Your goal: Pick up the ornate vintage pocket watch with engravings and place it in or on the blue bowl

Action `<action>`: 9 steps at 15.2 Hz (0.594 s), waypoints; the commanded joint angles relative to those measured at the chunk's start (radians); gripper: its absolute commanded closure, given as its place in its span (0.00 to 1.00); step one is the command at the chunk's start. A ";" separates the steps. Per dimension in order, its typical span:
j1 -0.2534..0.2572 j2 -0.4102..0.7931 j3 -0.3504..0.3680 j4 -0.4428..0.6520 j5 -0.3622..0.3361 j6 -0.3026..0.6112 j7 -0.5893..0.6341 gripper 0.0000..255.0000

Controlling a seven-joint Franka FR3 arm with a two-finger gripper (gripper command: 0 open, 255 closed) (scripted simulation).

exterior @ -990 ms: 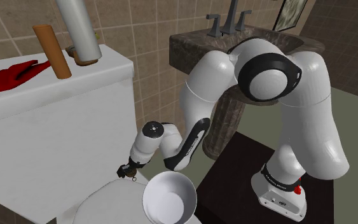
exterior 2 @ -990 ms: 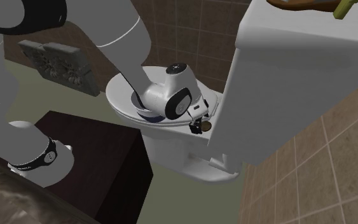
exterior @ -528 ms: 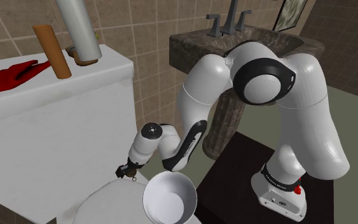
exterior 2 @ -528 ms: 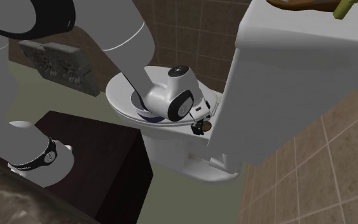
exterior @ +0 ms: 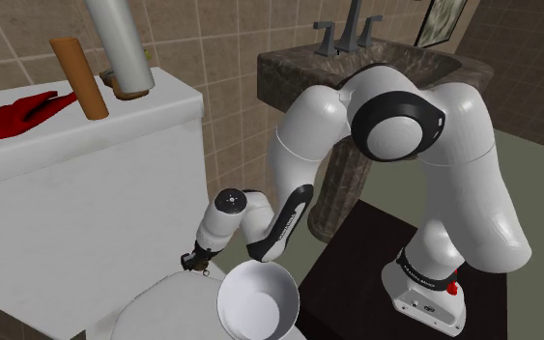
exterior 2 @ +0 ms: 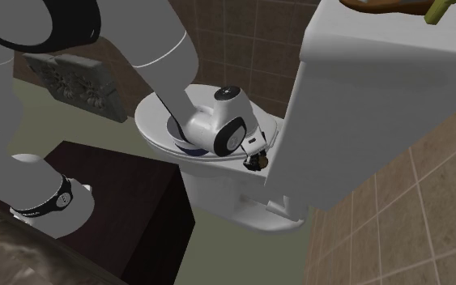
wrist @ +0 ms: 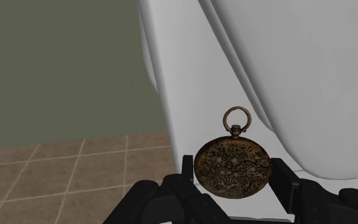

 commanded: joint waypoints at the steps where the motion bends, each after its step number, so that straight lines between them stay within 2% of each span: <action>1: 0.001 0.001 0.000 0.000 0.000 0.000 0.000 1.00; 4: -0.003 -0.011 0.007 -0.006 0.001 -0.008 -0.002 1.00; 9: -0.056 -0.078 0.067 -0.032 0.020 -0.058 -0.035 1.00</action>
